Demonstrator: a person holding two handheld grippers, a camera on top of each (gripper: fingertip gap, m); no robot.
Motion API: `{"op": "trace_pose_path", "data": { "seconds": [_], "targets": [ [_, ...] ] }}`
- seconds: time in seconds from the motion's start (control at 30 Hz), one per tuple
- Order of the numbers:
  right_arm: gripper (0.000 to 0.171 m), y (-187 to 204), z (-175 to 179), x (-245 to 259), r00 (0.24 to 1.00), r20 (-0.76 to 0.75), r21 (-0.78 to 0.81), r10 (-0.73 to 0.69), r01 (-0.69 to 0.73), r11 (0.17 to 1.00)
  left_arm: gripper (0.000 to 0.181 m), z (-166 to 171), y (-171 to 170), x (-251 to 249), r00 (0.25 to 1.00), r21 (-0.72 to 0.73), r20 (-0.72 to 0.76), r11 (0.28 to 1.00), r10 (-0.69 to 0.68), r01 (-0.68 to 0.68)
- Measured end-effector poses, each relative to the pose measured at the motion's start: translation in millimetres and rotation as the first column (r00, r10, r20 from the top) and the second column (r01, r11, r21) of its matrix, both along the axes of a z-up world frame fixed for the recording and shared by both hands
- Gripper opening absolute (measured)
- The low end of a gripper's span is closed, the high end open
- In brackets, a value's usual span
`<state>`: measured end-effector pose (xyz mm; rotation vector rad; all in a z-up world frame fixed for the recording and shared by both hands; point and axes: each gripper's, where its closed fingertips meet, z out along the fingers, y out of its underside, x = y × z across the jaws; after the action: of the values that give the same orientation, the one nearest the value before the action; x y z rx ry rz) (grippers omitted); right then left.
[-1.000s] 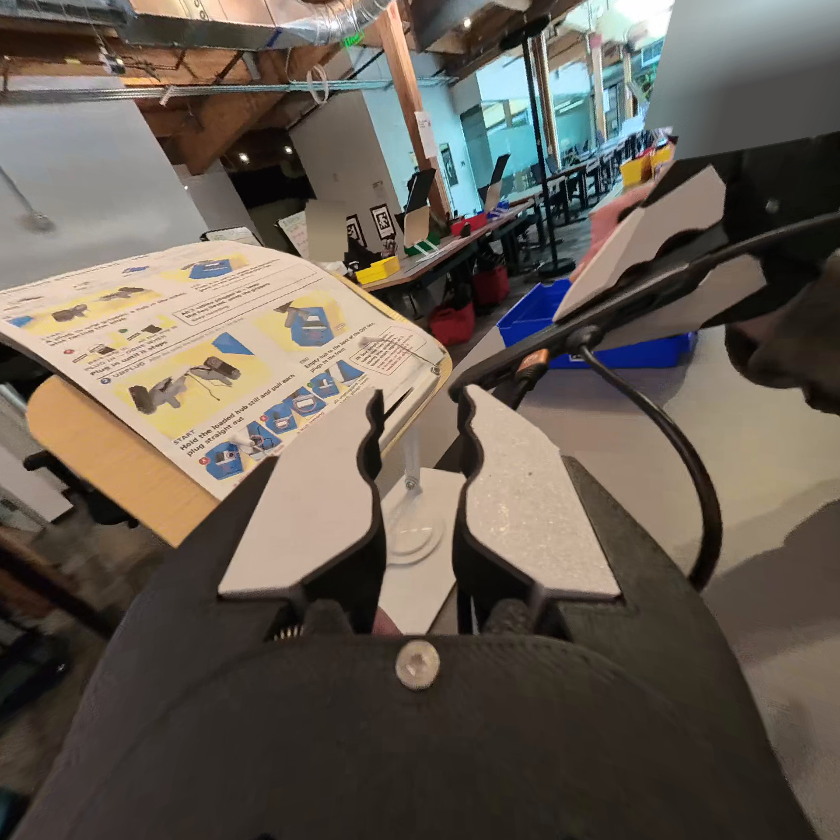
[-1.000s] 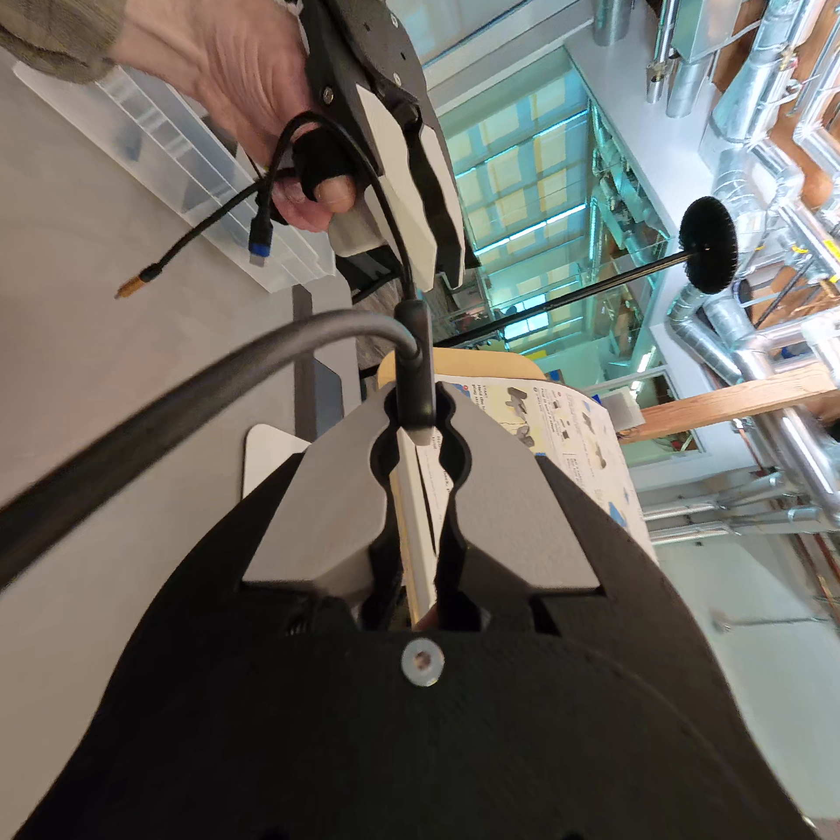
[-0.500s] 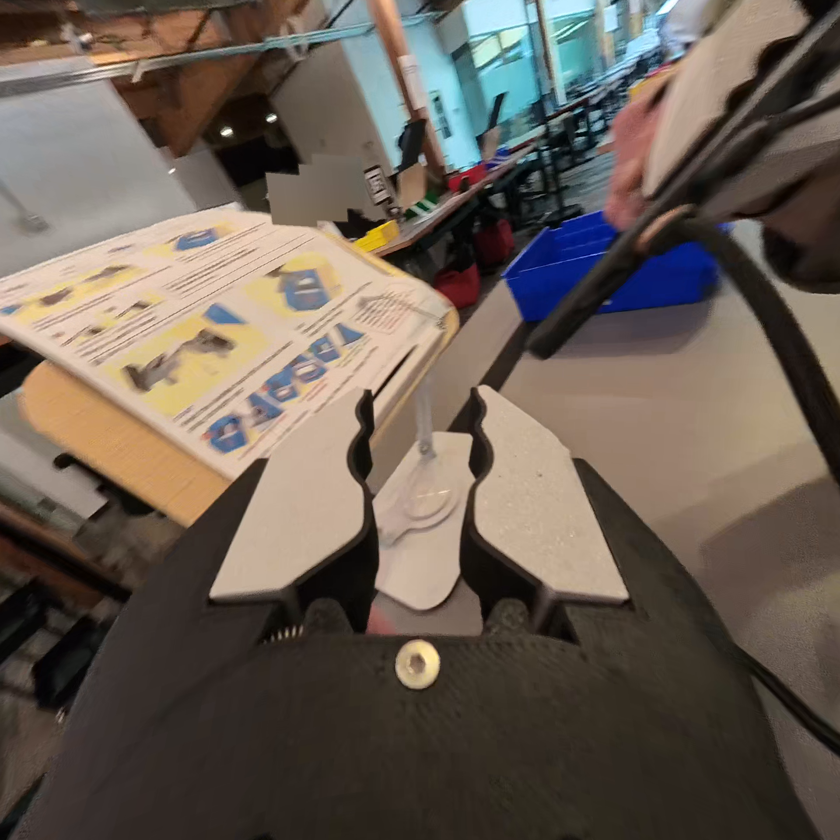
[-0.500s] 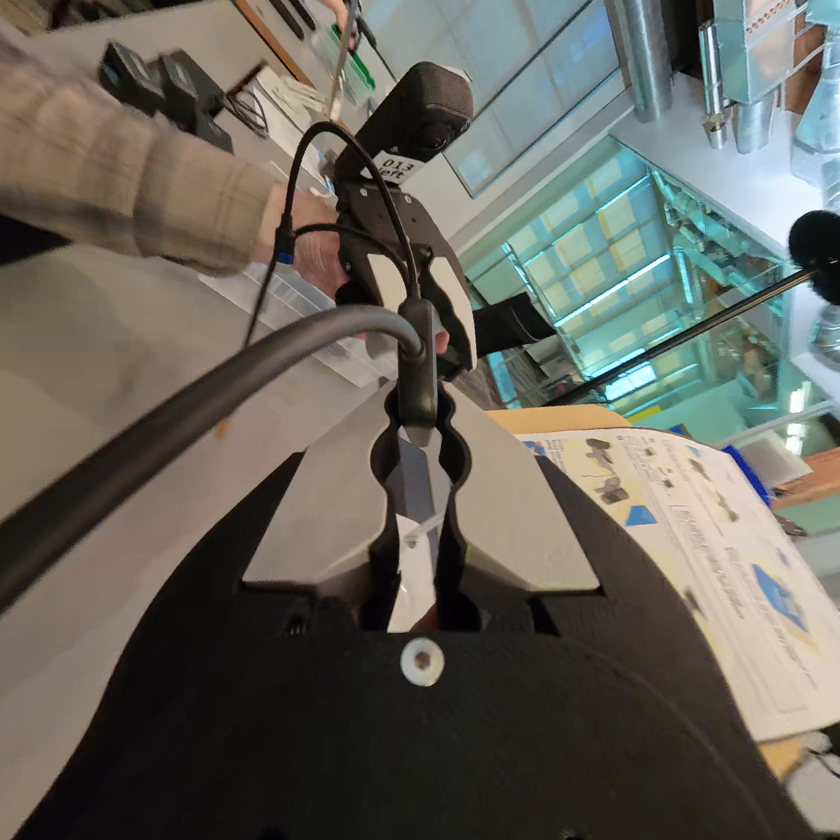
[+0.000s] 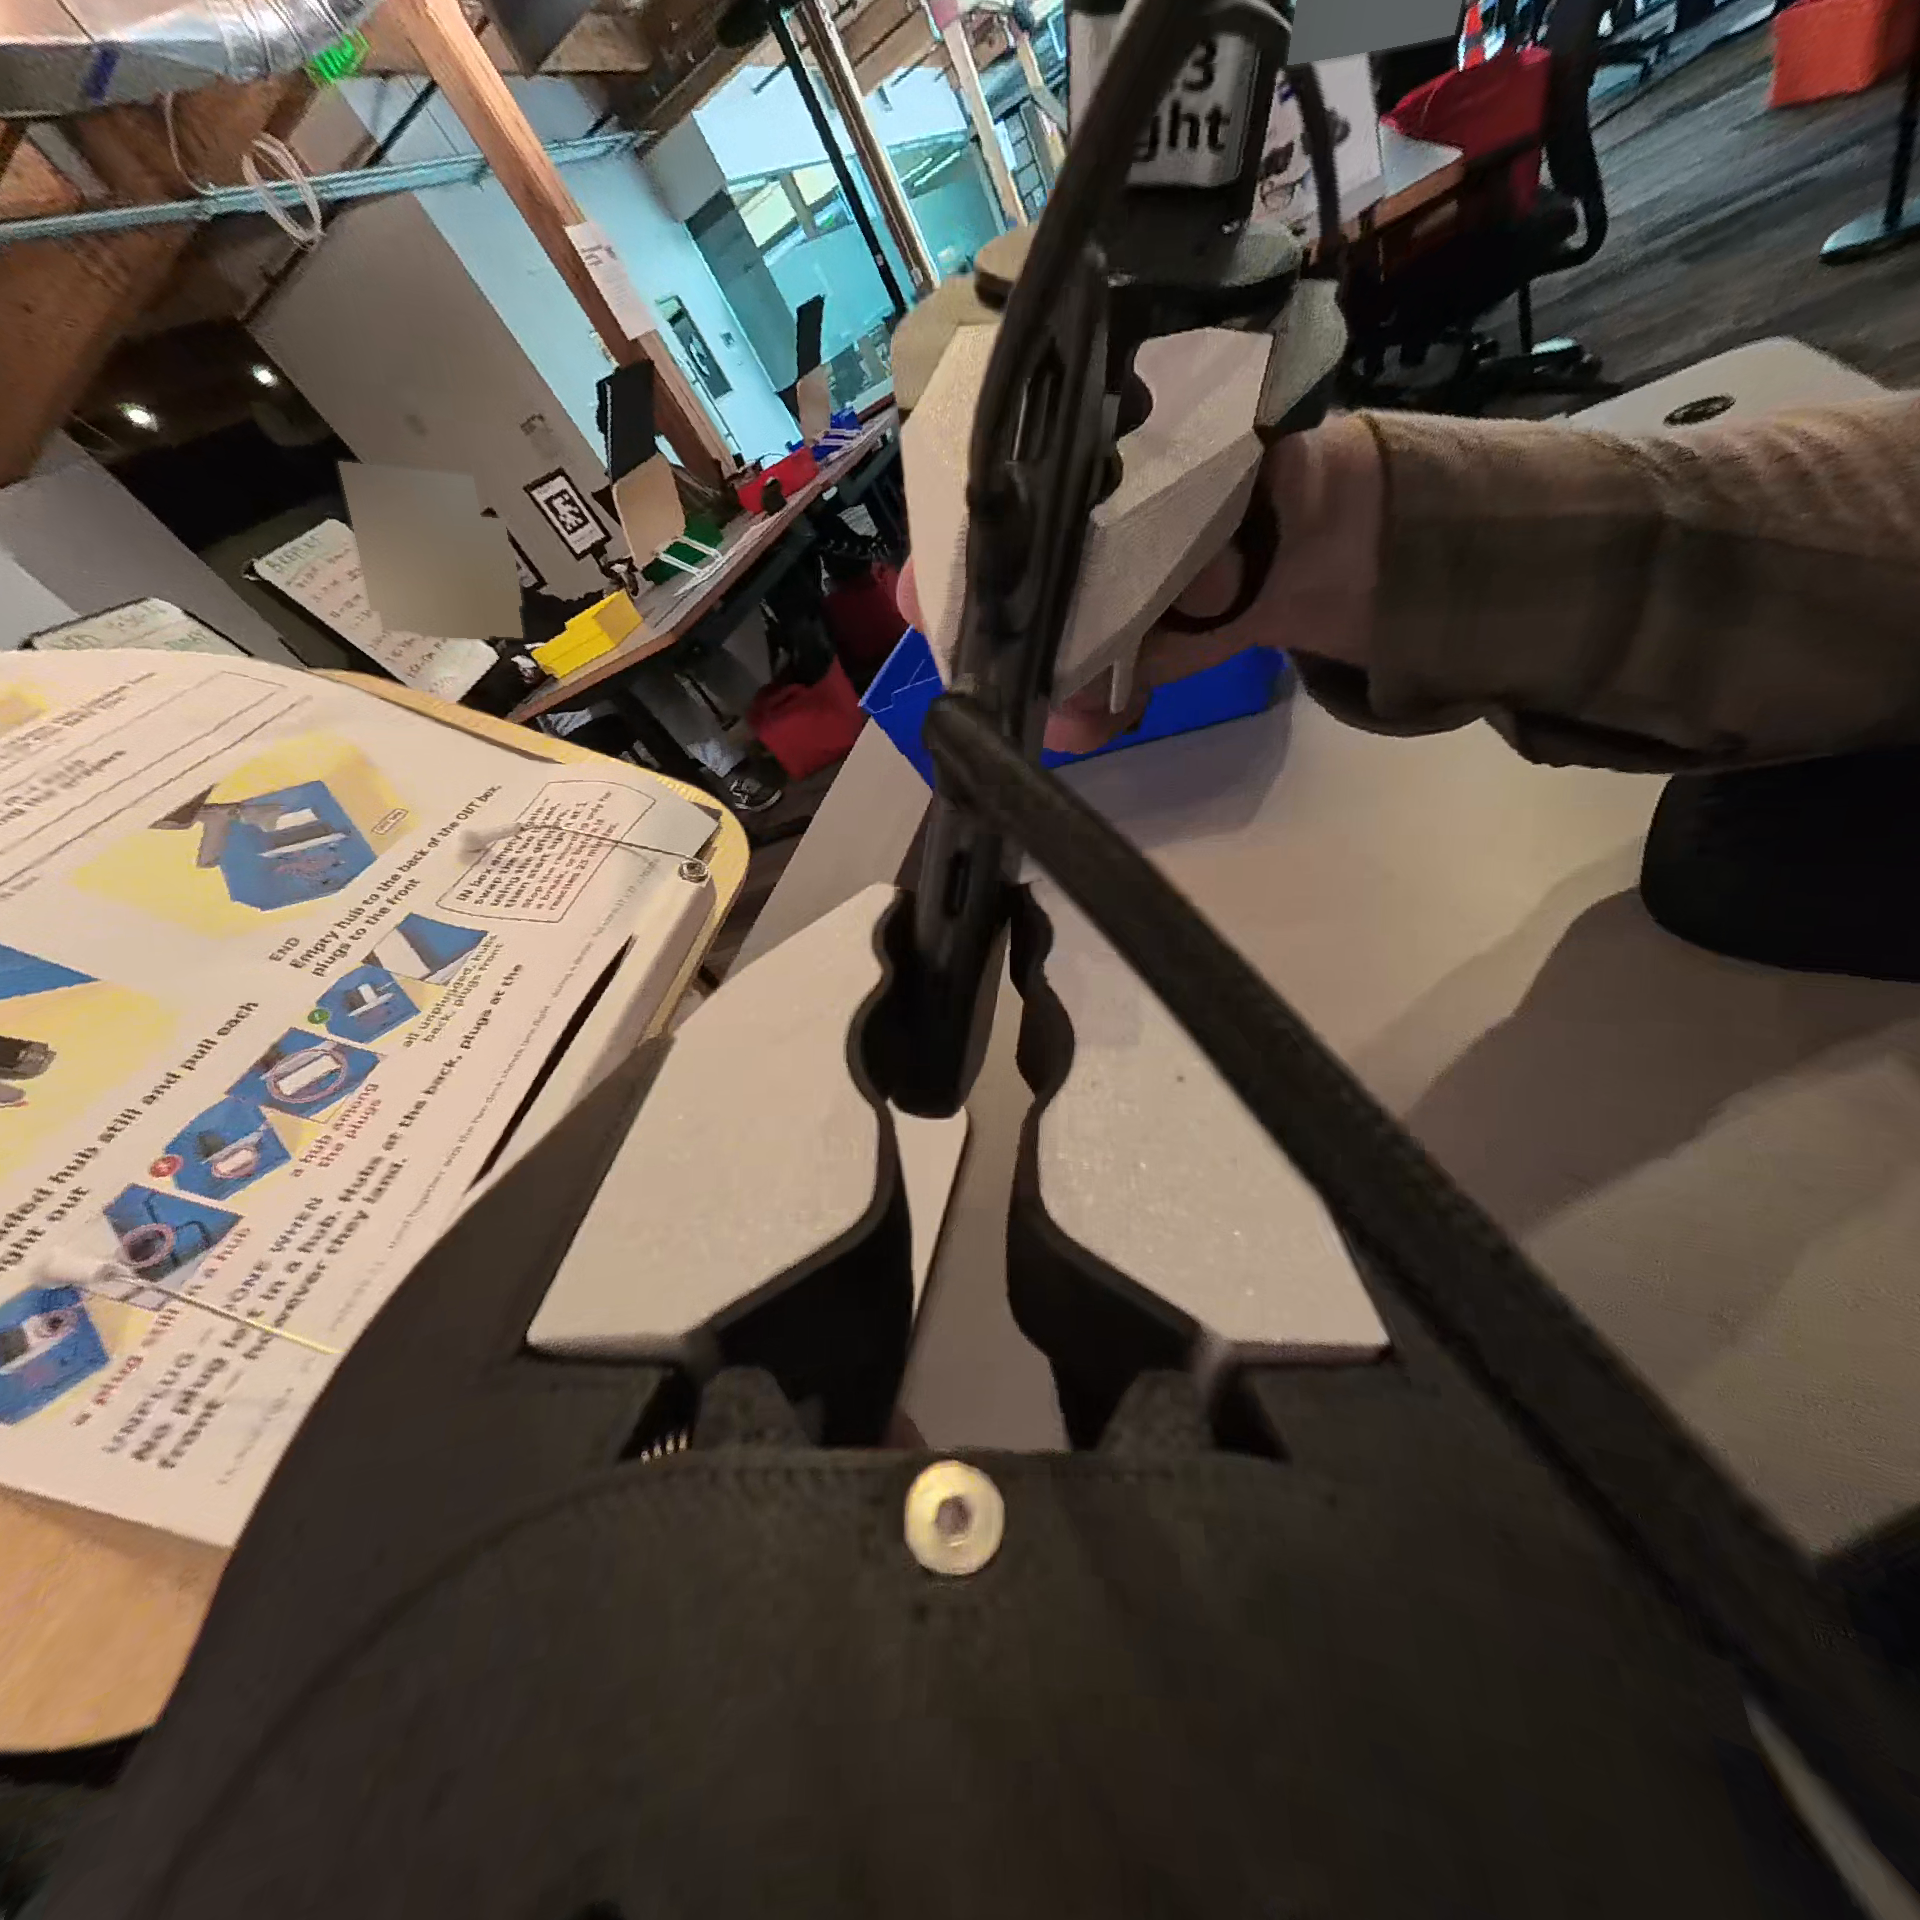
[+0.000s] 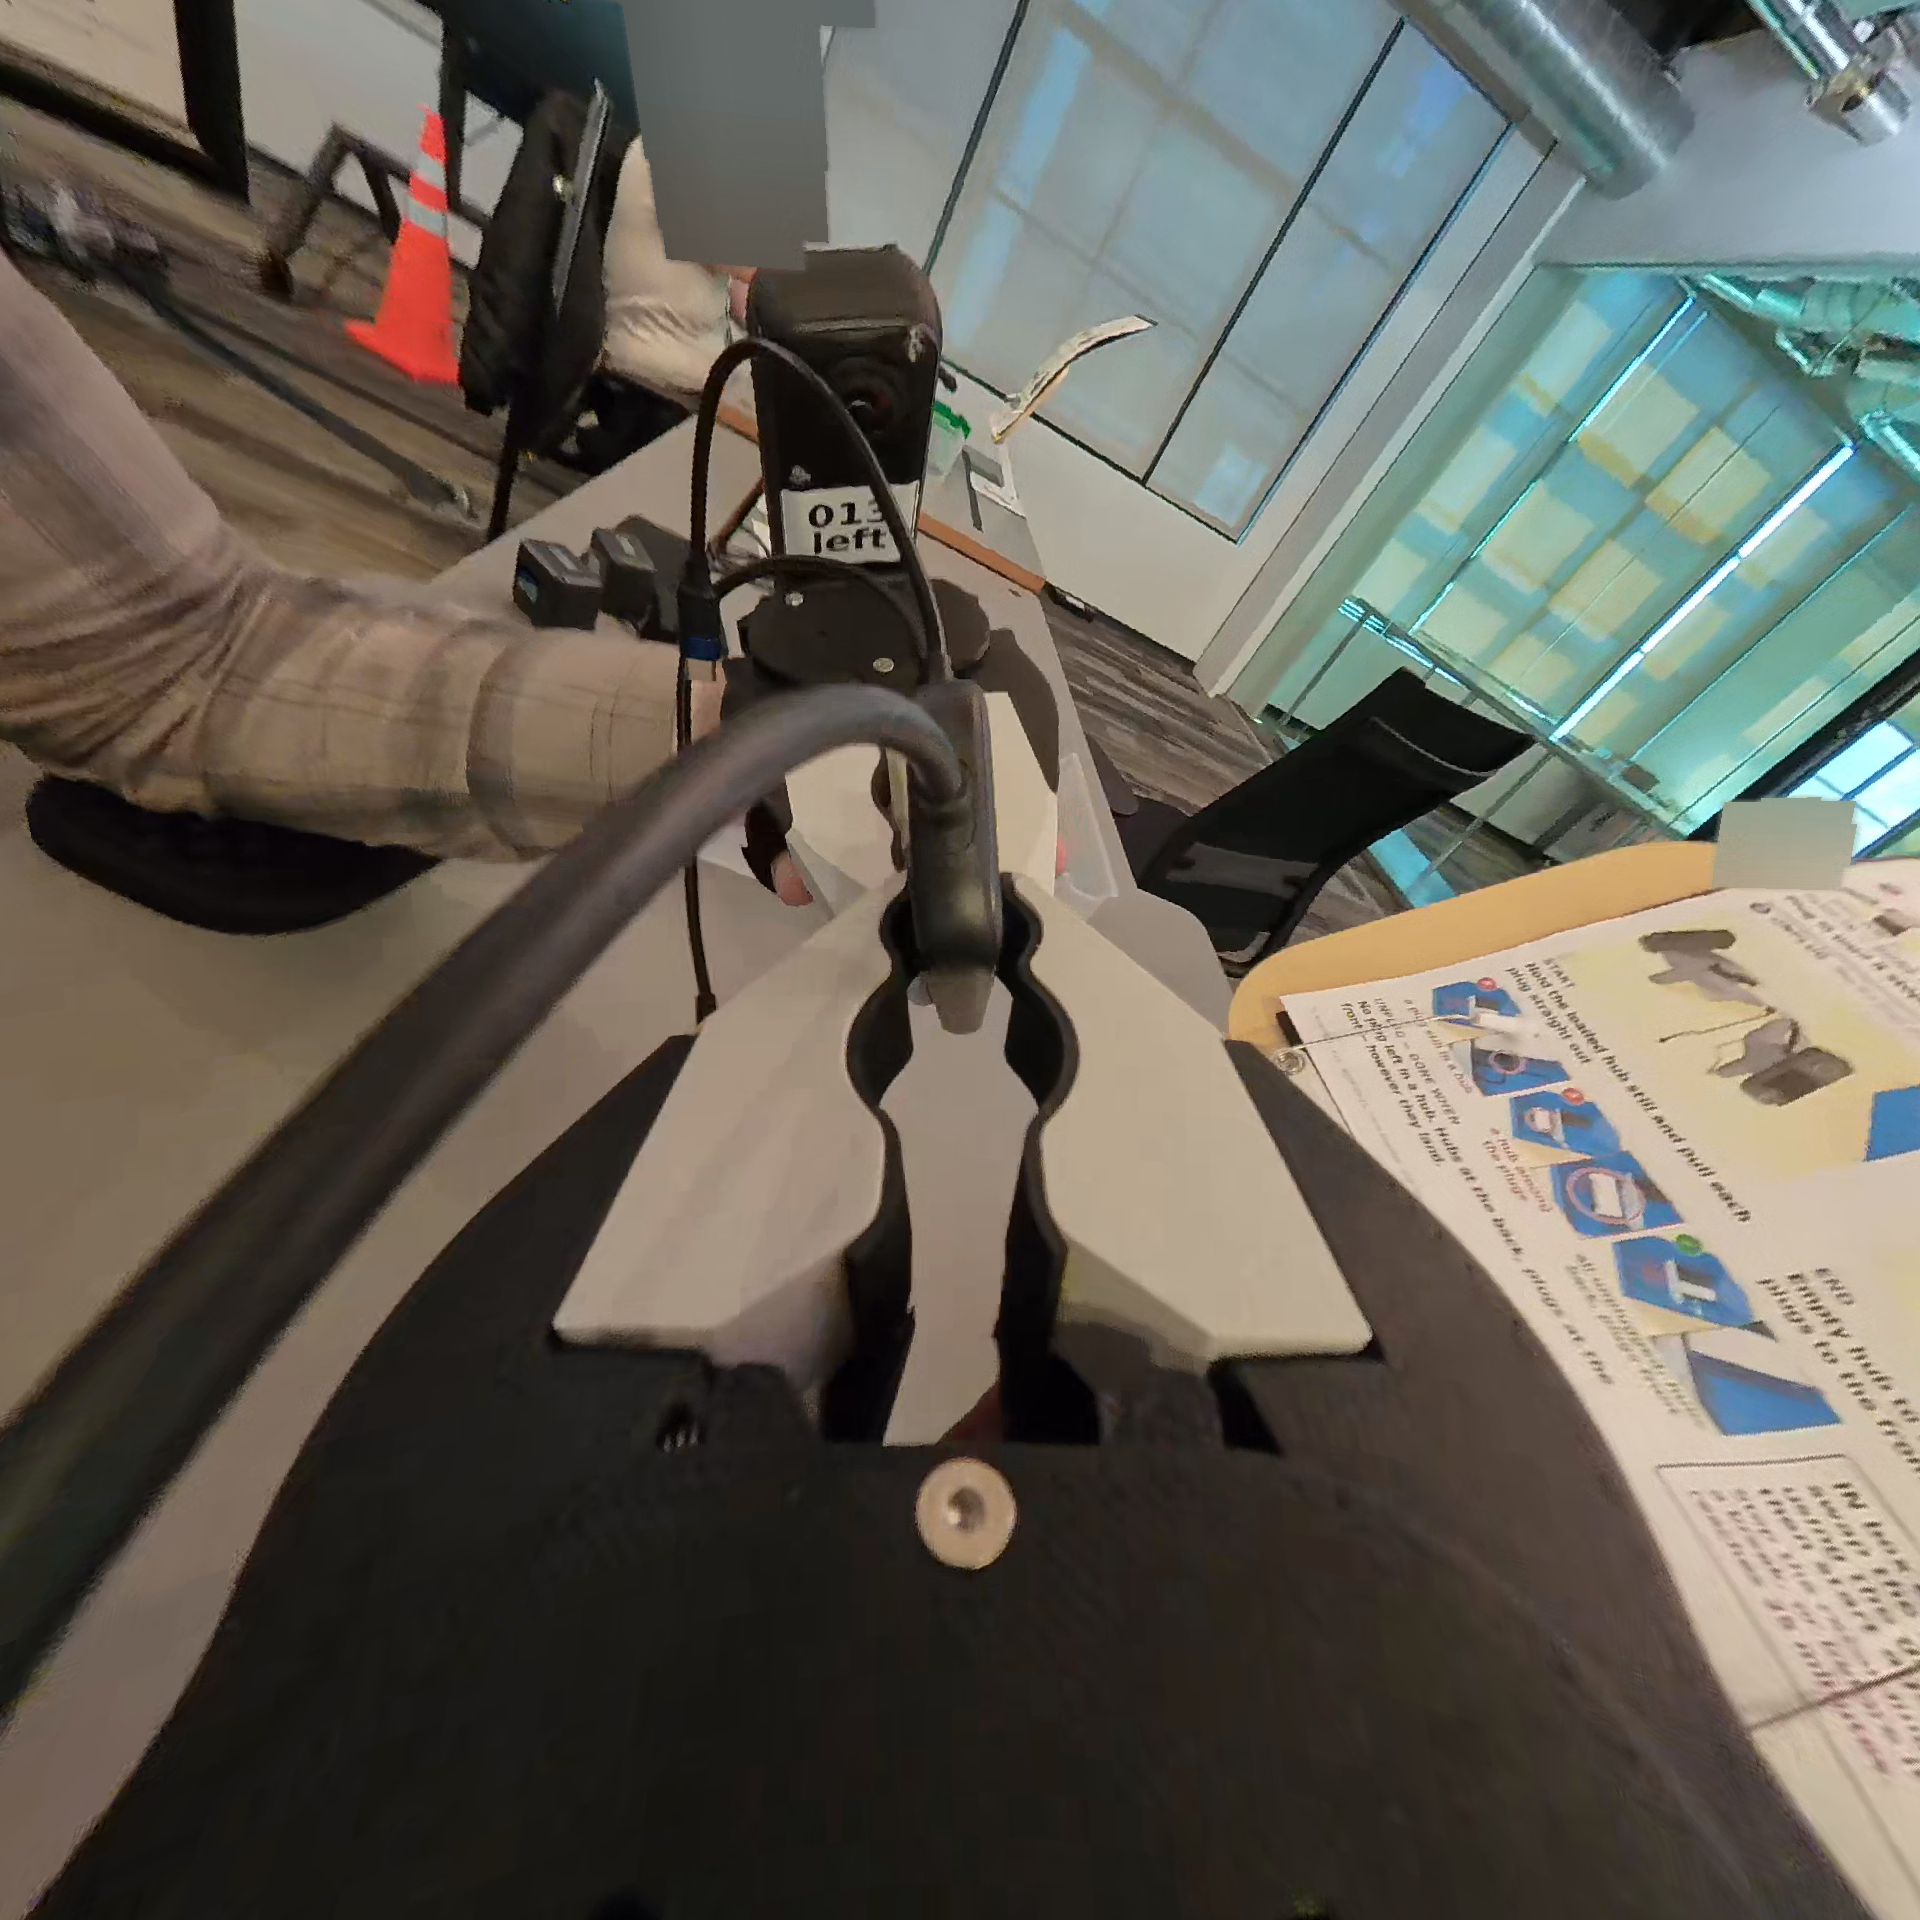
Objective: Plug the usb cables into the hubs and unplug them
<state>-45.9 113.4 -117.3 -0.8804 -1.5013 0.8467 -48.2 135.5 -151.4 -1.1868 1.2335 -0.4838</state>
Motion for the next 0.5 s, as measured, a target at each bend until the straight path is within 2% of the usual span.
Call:
{"op": "trace_pose_path", "data": {
  "seconds": [0.13,0.27,0.4,0.5],
  "targets": [
    [0.017,11.0,6.0,1.1,0.999,-0.05,-0.1,-0.02,0.015,0.995,0.013,0.5,2.7,4.4,0.997,-0.072,0.075,0.997,-0.021,0.027],
    [0.025,24.3,8.9,-1.3,0.993,-0.059,-0.105,-0.106,0.1,0.989,0.012,1.8,8.1,7.7,0.984,-0.154,0.174,0.987,-0.026,0.053],
    [0.047,38.5,21.6,2.3,0.973,-0.117,-0.112,-0.199,0.186,0.976,0.012,9.0,10.1,14.1,0.951,-0.237,0.307,0.965,-0.036,0.114],
    [0.063,53.7,32.0,8.1,0.944,-0.141,-0.173,-0.299,0.274,0.946,0.012,14.7,20.2,14.2,0.928,-0.244,0.372,0.968,0.039,0.057]
  ]
}}
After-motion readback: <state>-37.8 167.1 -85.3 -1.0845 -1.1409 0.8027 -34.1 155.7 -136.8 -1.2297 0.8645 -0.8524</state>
